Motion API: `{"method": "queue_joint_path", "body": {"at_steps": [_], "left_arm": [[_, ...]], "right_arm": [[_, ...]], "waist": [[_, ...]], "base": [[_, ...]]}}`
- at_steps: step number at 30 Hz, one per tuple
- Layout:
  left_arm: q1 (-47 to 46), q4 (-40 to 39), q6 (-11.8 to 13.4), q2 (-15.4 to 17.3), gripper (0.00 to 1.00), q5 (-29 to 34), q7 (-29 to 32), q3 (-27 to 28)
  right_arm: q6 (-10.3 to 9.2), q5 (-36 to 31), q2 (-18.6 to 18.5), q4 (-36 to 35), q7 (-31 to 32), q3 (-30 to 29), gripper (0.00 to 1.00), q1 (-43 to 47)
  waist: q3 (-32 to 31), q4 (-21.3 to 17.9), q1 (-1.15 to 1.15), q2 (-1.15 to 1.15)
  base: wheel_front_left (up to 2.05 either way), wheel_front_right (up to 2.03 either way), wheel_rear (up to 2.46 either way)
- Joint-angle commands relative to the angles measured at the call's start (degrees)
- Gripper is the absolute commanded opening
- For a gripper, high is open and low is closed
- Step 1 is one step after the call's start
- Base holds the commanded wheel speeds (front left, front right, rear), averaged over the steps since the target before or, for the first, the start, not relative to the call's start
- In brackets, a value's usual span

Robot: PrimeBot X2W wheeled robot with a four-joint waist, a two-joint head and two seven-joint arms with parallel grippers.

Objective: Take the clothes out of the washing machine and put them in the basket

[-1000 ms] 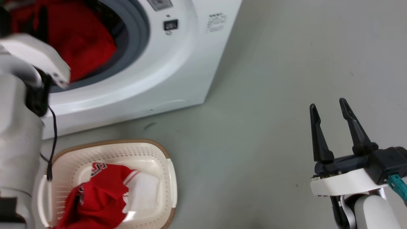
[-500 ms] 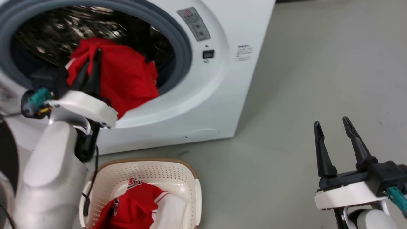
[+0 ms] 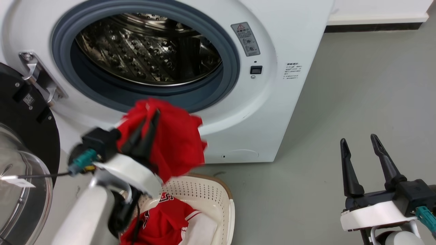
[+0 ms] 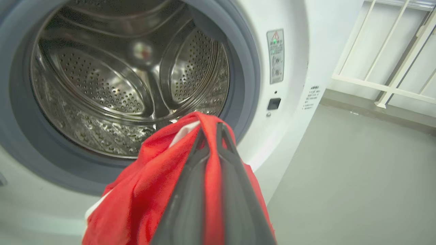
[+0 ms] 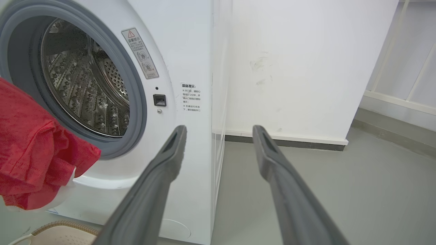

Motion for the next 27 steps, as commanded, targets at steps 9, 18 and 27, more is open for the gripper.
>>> {"method": "queue_joint_path", "body": {"at_steps": [9,18,27], "left_arm": [[6.4,4.2,-0.5,0.2,0.00,0.1,5.2,-7.3],[1.6,18.1,-0.8,-2.2,0.00,-0.9,4.0,-13.7],[-8.4,35.3,-0.8,-5.4,0.00,-2.4,-1.0,-18.6]], "right_arm": [[-0.06,-1.1,0.0,-0.7,-0.1,0.4,1.00,-1.6],[-0.06,-1.9,0.0,-2.0,-0.1,0.0,1.00,-4.0],[-0.06,-2.2,0.0,-4.0,-0.1,-0.1,1.00,-6.2]], "waist": [[5.2,-0.1,0.01,0.00],[13.6,-2.4,0.01,0.00],[23.3,-5.4,0.01,0.00]], "base": [[0.00,0.00,0.00],[0.00,0.00,0.00],[0.00,0.00,0.00]]}}
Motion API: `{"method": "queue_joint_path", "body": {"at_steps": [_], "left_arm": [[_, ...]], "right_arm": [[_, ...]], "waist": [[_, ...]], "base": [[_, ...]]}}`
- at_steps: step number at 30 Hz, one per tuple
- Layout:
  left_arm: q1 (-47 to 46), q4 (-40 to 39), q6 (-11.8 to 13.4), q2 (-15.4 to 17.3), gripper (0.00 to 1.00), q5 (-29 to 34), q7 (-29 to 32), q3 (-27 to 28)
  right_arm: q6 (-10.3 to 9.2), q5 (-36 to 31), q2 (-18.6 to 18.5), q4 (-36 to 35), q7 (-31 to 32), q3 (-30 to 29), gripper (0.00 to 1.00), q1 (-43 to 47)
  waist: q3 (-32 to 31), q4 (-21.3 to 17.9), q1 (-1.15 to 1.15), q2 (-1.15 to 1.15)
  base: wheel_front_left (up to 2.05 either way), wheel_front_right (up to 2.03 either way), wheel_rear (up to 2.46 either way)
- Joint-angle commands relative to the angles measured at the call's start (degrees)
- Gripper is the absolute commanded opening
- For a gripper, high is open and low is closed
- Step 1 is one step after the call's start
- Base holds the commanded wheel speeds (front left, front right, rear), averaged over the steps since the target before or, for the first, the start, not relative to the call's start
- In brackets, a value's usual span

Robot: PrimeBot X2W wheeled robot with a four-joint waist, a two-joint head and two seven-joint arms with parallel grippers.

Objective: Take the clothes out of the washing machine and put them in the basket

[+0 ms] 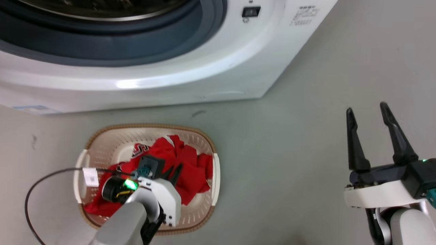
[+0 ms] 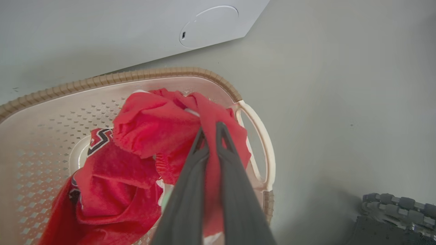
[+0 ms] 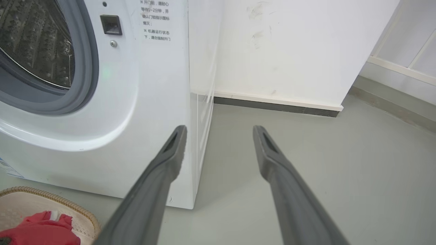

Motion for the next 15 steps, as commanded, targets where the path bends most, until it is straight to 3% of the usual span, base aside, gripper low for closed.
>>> {"method": "queue_joint_path", "body": {"at_steps": [1,15], "left_arm": [[-2.6,2.7,0.0,-0.5,0.00,-0.9,-1.1,-0.9],[-14.8,19.4,0.0,-2.7,0.00,-4.6,-4.1,-6.7]], "right_arm": [[-0.06,-0.2,0.1,-0.7,-0.1,-0.2,1.00,-1.1],[-0.06,1.1,0.1,-3.3,-0.1,-1.1,1.00,-3.0]], "waist": [[4.7,-2.0,-0.01,0.00],[14.8,-4.4,-0.01,0.00]], "base": [[0.00,0.00,0.00],[0.00,0.00,0.00]]}}
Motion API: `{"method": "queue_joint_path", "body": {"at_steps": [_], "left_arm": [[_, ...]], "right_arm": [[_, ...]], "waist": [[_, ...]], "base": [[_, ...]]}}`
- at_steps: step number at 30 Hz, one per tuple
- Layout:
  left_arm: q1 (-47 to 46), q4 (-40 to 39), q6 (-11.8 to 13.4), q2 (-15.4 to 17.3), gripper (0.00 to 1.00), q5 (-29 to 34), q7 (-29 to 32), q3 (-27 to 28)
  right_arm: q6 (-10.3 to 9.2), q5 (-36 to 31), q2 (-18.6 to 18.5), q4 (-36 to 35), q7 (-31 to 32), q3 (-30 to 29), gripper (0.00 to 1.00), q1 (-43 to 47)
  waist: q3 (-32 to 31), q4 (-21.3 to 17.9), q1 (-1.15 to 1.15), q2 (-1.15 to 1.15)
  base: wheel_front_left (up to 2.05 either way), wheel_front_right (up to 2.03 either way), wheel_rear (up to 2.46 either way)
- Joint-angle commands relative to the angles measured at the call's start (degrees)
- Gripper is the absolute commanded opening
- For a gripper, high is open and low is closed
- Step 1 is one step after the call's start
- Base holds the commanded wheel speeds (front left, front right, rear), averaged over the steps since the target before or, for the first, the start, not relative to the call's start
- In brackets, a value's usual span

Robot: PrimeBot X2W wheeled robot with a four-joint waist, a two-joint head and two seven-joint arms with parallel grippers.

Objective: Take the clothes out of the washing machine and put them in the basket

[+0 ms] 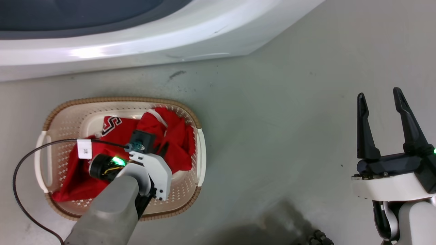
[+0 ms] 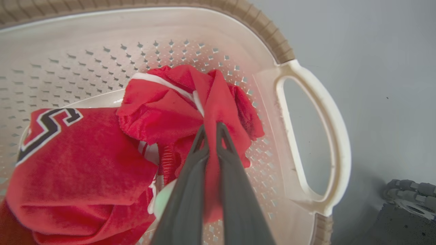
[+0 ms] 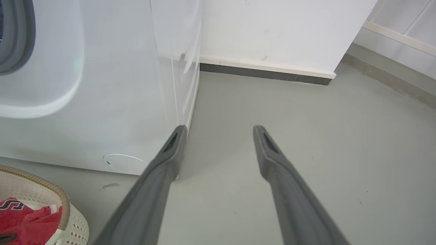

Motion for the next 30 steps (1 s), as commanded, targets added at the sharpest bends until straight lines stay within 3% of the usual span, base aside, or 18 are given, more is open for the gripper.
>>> {"method": "queue_joint_path", "body": {"at_steps": [1,9,11,19,25,30], "left_arm": [[-1.7,1.8,0.0,-0.4,0.00,-0.8,-0.6,0.0],[-5.1,6.5,0.0,-0.8,0.00,-1.5,-1.8,0.0],[-5.6,7.0,0.0,-1.1,1.00,-1.5,-2.2,-0.1],[-3.5,5.5,0.0,-2.5,1.00,-1.2,-2.9,-1.7],[0.6,-1.8,0.0,-1.3,1.00,0.5,-2.9,-1.3],[4.6,-10.2,0.2,0.0,1.00,2.2,-2.9,3.7]], "right_arm": [[-0.06,0.1,0.1,-0.4,-0.1,0.0,1.00,-0.8],[-0.06,0.6,0.1,-0.8,-0.1,0.0,1.00,-1.7],[-0.06,0.5,0.1,-0.6,-0.1,-0.3,1.00,-1.9],[-0.06,-0.5,0.0,1.0,-0.1,0.2,1.00,-2.2],[-0.06,-1.3,0.0,2.8,-0.1,0.6,1.00,-1.3],[-0.06,-2.0,0.0,4.4,-0.1,0.1,1.00,0.3]], "waist": [[2.0,-0.8,-0.01,0.00],[4.3,-1.2,-0.01,0.00],[4.5,-1.0,-0.01,0.00],[-0.2,1.1,-0.01,0.00],[-8.1,3.8,-0.01,0.00],[-15.9,6.6,-0.01,0.00]], "base": [[0.00,0.00,0.00],[0.00,0.00,0.00],[0.00,0.00,0.00],[0.00,0.00,0.00],[0.00,0.00,0.00],[0.00,0.00,0.00]]}}
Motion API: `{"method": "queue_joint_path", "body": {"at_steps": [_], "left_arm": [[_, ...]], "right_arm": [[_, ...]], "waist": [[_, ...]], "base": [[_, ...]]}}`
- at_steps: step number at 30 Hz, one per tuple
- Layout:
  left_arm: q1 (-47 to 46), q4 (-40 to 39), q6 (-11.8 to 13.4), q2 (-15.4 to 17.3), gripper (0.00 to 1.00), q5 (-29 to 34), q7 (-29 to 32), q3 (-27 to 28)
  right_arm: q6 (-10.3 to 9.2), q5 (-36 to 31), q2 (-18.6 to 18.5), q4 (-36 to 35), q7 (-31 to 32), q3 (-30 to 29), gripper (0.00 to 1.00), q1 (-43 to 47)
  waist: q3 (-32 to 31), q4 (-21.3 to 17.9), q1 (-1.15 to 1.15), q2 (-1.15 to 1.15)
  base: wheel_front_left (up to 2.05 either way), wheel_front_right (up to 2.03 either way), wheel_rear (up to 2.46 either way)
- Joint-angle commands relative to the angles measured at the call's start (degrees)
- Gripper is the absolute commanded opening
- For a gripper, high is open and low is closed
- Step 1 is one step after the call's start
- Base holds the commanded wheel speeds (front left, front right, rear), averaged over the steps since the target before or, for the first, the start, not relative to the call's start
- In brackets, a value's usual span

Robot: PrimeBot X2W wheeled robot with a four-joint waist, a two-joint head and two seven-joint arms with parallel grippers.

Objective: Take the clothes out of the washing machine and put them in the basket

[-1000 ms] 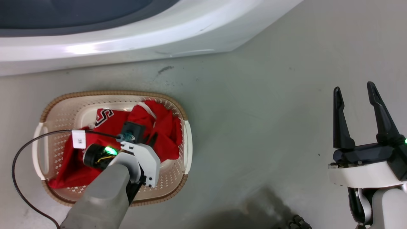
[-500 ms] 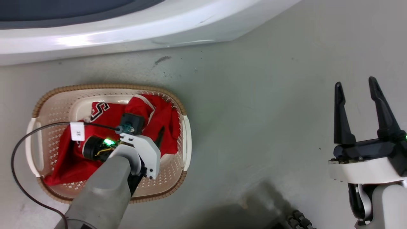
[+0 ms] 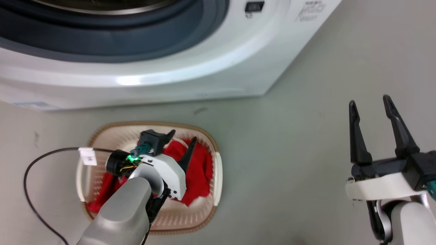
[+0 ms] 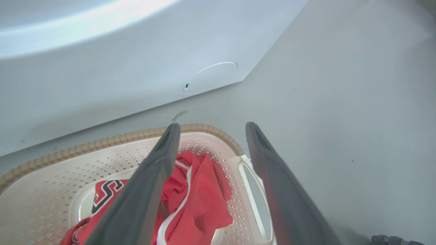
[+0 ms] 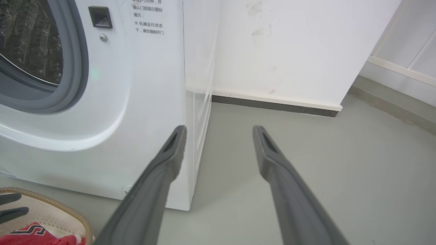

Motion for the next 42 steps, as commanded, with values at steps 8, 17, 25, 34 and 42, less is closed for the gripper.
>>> {"method": "queue_joint_path", "body": {"at_steps": [8,17,25,34,42], "left_arm": [[9.1,-16.9,2.5,2.1,1.00,6.1,-0.1,12.2],[21.0,-33.8,4.9,1.9,1.00,12.6,-0.1,24.2],[32.2,-43.4,7.7,-0.6,1.00,18.2,-0.1,32.3],[40.9,-49.1,7.6,-4.4,1.00,24.8,-0.1,36.1],[43.0,-49.7,6.5,-5.8,1.00,28.7,-0.1,36.5]], "right_arm": [[-0.06,-0.1,0.0,1.8,-0.1,-1.3,1.00,4.3],[-0.06,0.8,0.0,2.0,-0.1,-2.4,1.00,9.1],[-0.06,1.8,0.0,2.2,-0.1,-2.6,1.00,13.2],[-0.06,3.7,0.0,1.6,-0.1,-2.5,1.00,16.6],[-0.06,4.2,0.0,2.2,-0.1,-2.0,1.00,17.5]], "waist": [[-16.4,6.9,0.00,0.00],[-24.6,9.9,0.00,0.00],[-29.9,10.7,0.00,0.00],[-31.6,9.7,0.00,0.00],[-32.1,8.6,0.00,0.00]], "base": [[0.00,0.00,0.00],[0.00,0.00,0.00],[0.00,0.00,0.00],[0.00,0.00,0.00],[0.00,0.00,0.00]]}}
